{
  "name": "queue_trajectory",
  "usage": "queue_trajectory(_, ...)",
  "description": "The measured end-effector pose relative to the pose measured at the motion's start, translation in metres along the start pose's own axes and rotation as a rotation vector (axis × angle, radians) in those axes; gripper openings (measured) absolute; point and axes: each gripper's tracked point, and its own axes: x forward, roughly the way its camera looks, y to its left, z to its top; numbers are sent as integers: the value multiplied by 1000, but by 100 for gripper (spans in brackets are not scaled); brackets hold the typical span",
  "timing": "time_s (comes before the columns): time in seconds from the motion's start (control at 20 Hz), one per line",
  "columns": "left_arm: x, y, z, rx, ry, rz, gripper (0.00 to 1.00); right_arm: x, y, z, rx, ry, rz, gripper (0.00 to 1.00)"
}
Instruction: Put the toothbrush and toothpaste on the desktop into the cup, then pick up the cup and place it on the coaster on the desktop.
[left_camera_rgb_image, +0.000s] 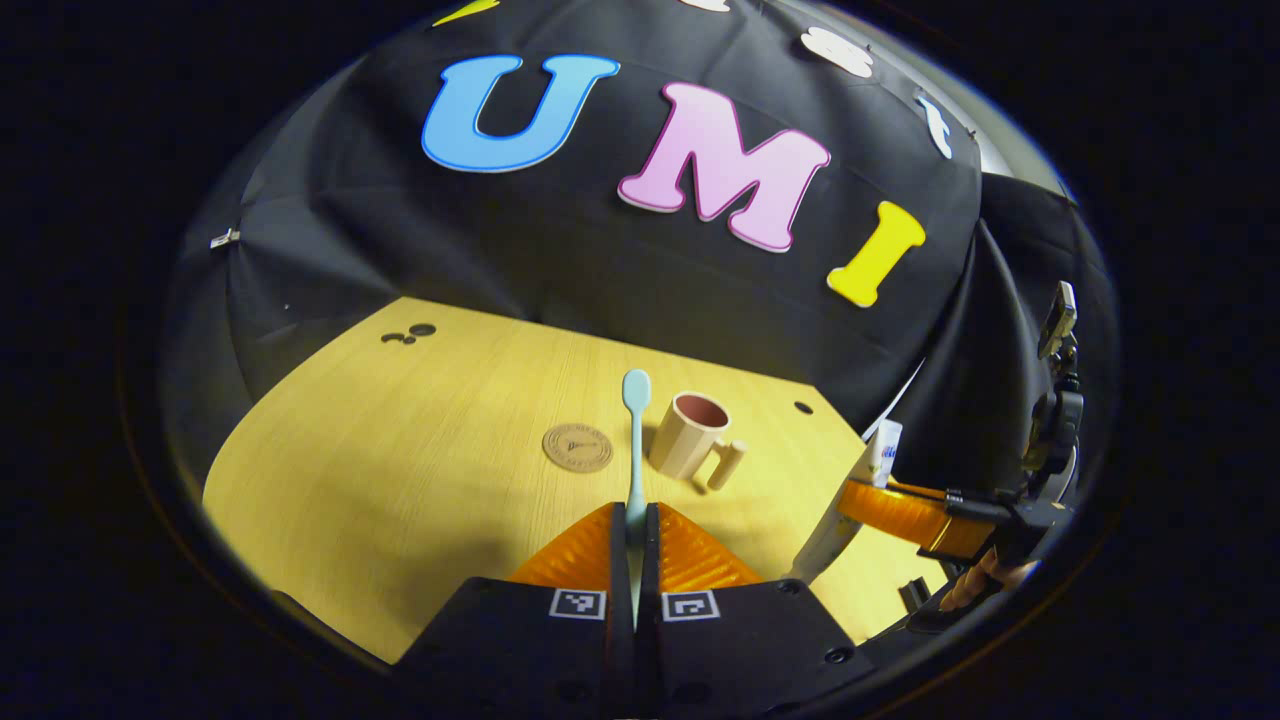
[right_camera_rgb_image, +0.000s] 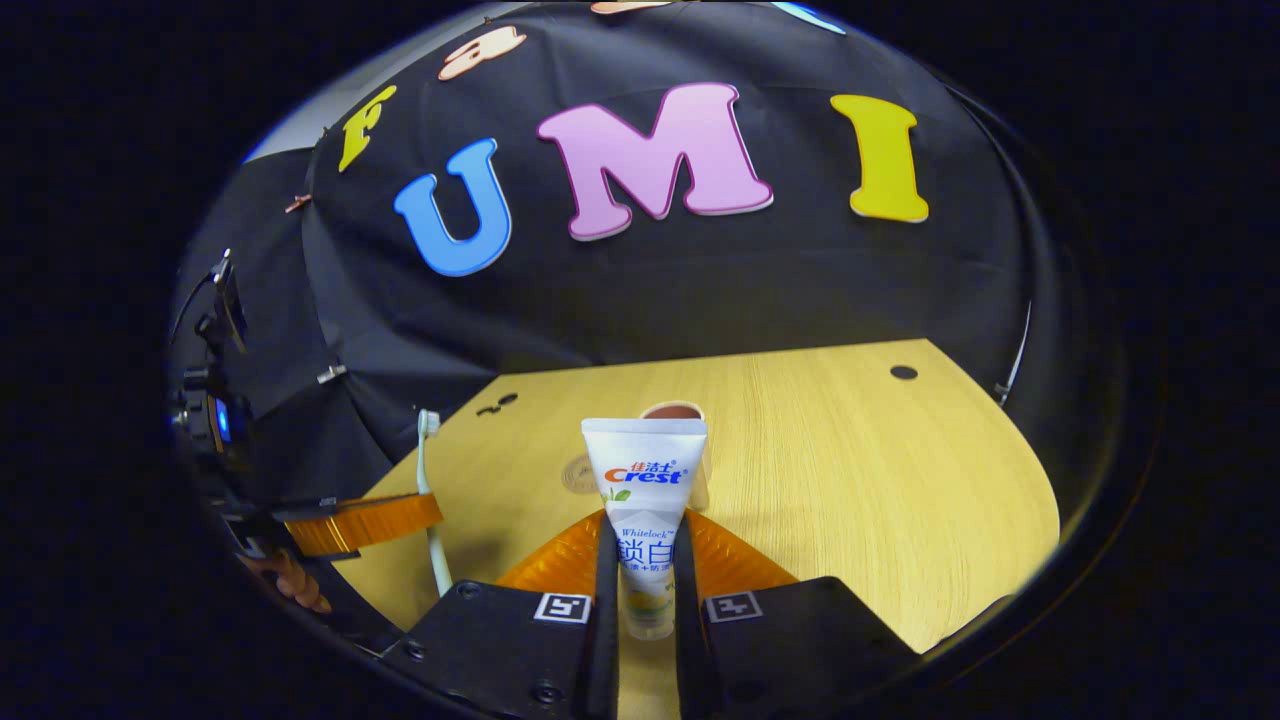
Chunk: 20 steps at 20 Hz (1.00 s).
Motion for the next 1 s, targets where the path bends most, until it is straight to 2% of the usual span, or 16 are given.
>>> queue_trajectory(0.15, -3, -14, 28, -25, -65, -25, 6, 24, 0, 53, 7, -70, 35, 27)
queue_trajectory(0.4, 16, -23, 60, -74, -136, -33, 6, 92, -5, 104, 65, -132, 89, 27)
queue_trajectory(0.65, 61, -32, 82, -112, -194, -36, 6, 167, -13, 100, 46, -106, 119, 27)
queue_trajectory(1.0, 135, -47, 109, -148, -254, -30, 6, 222, -32, 62, 45, -40, 147, 27)
